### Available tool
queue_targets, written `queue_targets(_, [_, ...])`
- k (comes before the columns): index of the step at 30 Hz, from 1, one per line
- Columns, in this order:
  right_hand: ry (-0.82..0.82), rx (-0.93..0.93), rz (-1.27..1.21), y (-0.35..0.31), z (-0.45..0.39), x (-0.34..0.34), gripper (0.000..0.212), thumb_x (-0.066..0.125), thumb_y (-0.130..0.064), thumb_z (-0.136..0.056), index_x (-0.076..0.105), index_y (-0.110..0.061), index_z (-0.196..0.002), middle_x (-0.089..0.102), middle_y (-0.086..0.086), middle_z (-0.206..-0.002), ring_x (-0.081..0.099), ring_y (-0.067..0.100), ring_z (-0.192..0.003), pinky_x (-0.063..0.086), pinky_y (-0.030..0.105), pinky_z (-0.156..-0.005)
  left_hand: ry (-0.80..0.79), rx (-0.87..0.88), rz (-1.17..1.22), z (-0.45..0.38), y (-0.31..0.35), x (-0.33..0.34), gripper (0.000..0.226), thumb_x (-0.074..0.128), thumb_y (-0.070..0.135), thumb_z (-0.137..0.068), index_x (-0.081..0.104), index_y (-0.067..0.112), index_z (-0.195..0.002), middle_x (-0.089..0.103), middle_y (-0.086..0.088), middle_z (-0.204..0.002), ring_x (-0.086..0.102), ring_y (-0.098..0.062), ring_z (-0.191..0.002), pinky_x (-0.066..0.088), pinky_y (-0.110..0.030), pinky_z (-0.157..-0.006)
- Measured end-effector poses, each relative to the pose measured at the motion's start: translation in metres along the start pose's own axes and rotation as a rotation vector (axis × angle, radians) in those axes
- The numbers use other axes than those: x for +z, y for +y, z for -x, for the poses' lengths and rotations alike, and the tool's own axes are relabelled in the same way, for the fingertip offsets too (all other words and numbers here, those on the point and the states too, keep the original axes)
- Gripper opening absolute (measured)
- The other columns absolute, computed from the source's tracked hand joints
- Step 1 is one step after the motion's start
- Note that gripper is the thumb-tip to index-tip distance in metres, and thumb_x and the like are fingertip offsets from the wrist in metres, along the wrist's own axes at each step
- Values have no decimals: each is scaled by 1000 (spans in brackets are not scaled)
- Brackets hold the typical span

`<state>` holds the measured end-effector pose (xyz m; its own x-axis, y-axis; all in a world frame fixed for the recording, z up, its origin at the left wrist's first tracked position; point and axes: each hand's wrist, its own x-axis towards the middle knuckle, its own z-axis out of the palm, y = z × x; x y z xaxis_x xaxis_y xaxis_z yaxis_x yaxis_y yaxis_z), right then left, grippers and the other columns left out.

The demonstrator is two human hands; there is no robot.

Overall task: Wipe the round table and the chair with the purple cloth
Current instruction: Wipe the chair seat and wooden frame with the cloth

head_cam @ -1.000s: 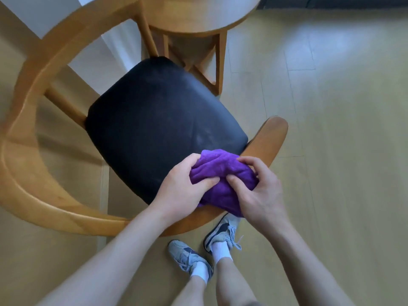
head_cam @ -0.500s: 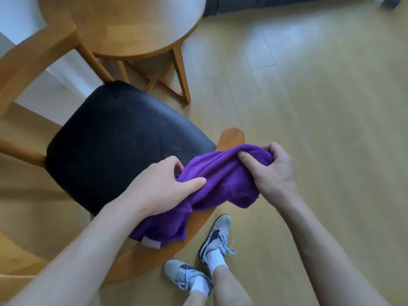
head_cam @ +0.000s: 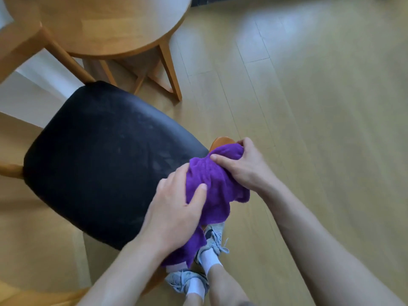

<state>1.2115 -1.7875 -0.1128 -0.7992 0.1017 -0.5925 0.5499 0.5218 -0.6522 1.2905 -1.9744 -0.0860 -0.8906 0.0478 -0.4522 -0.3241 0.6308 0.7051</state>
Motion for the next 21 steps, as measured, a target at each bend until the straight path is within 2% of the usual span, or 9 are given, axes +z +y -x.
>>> queue_targets(2, [-21,-5,-33,-3,-9,1,67,86,-56,-69,52,-21,-114,66,-5,-111,65,13,-101,55,38,-92,71,-14,-81,-4,11,22,72,40,67,-89,37,28,-149,52,11,-136,46,-16,-123,40,-37,-104])
queue_targets(4, [-17,-10,-48,-3,-16,1,62,86,-58,-68,52,-20,-103,68,-6,-103,66,12,-94,56,35,-84,158,-38,-169,-11,20,35,67,47,60,-93,42,19,-145,55,3,-130,50,-22,-120,42,-40,-100])
queue_targets(7, [11,1,-72,-5,-28,0,66,84,-66,-65,51,-14,-91,69,1,-90,65,20,-81,54,35,-72,246,-54,-163,-28,22,43,49,50,57,-93,53,16,-121,61,0,-109,59,-28,-104,45,-42,-86])
queue_targets(10, [-2,44,-105,-12,-42,0,79,77,-77,-56,62,-11,-96,74,4,-93,70,24,-88,57,44,-83,301,-52,-121,-46,22,42,39,48,60,-93,47,22,-97,59,6,-89,62,-29,-84,41,-38,-71])
queue_targets(12, [7,78,-116,-15,-50,3,72,71,-80,-55,68,-18,-92,75,-4,-88,71,19,-86,57,44,-87,337,-41,-125,-54,23,40,41,43,64,-94,44,23,-90,55,9,-79,62,-30,-74,36,-34,-65])
queue_targets(15, [19,131,-106,-14,-60,8,59,61,-74,-61,73,-20,-83,74,-9,-79,70,18,-83,57,42,-86,347,-66,-150,-61,25,41,46,31,67,-95,43,23,-88,52,11,-74,62,-31,-68,34,-33,-62])
queue_targets(18, [13,226,-83,-15,-68,9,43,57,-60,-66,62,-17,-63,63,-9,-61,60,22,-68,56,44,-79,343,-90,-161,-67,30,43,47,28,64,-98,44,22,-90,56,6,-75,63,-32,-69,35,-34,-62])
queue_targets(21, [102,252,-87,-18,-67,13,40,54,-55,-73,57,-17,-60,60,-5,-62,57,26,-68,53,43,-72,323,-114,-150,-73,36,44,52,25,62,-98,51,18,-97,65,-1,-84,65,-34,-78,37,-35,-65])
